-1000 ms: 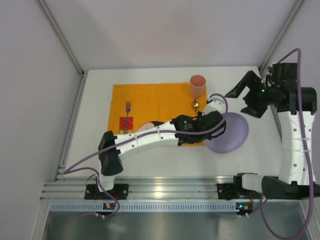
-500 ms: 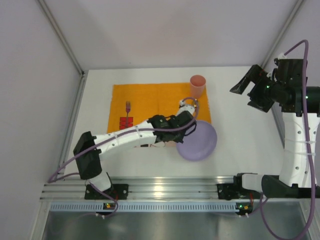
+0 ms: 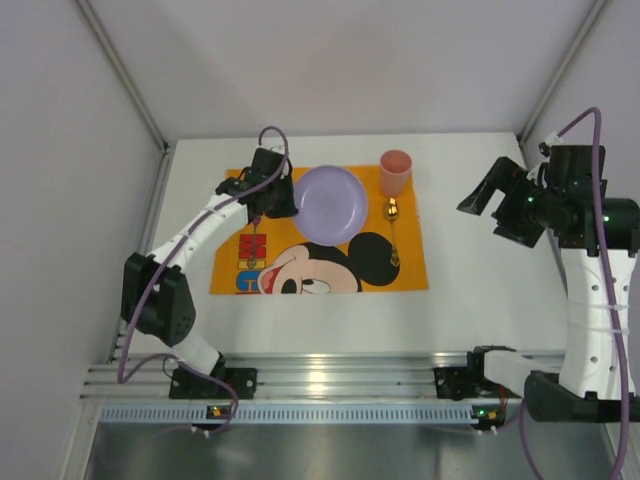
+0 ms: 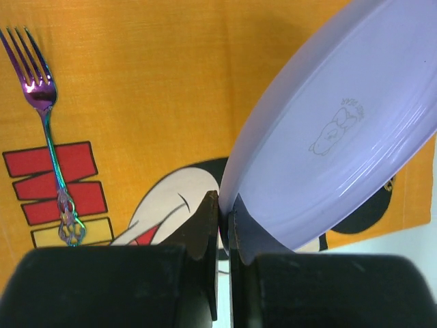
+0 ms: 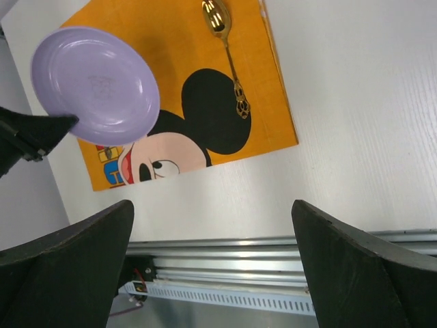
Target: Set the dinner table for one person
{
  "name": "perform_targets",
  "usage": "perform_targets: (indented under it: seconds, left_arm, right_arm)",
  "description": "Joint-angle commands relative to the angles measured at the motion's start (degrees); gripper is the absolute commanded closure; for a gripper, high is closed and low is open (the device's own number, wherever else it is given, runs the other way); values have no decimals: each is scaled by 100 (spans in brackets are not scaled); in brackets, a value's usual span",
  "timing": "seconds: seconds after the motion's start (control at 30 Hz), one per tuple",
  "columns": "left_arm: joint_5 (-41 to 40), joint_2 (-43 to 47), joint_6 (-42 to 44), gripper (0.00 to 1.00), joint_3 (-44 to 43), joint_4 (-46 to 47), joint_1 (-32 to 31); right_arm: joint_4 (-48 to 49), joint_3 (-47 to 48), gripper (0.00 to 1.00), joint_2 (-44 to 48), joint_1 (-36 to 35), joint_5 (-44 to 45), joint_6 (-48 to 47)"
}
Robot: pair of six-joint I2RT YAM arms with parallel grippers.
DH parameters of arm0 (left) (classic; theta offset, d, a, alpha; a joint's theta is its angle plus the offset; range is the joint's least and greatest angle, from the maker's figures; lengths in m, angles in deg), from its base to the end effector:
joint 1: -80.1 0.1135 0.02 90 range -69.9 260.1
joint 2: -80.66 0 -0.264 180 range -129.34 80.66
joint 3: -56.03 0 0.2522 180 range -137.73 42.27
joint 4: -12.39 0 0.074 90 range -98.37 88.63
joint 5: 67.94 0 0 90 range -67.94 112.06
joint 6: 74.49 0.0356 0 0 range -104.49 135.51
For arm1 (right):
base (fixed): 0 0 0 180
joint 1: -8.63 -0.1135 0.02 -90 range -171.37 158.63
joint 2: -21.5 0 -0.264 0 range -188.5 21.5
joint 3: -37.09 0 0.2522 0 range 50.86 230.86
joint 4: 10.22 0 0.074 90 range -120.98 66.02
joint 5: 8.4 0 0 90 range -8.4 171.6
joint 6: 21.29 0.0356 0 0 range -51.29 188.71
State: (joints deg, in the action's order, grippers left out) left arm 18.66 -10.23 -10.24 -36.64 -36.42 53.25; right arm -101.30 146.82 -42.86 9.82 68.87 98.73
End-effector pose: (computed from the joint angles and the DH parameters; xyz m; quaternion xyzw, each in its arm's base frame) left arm 0.3140 -0.1566 0.3052 -0.0019 0.9302 -0.1375 0.3404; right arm 0.1590 0.0045 0.4532 0.2074 0.8978 0.1927 0.3373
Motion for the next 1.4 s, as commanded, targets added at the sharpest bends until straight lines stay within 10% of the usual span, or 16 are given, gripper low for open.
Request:
perform_targets:
  seconds: [0.0,0.2,0.37,0.67,0.9,1.37]
  left_arm:
    - [1025,-455,-149,100,-62,675,470]
    - [1157,-1430,-184,100,-317,333,751]
    - [1166,-1590,-263,47,-37,490,760]
    - [455,-896,79,1,-650,7,769]
    - [-318,360,265,1,-512,-125,760]
    - [-635,3700,554,1,2520,42,760]
  right_arm:
    - [121,28,0,-33,4,-89,-40]
    - [191,-279,0,-7,4,-124,-172]
    - [296,-569,0,143,4,16,-181]
    - [867,-720,0,503,4,-343,-277]
    - [1360,-569,0,1126,-75,-274,-277]
    - [2336,-4005,0,4492,-646,-502,170]
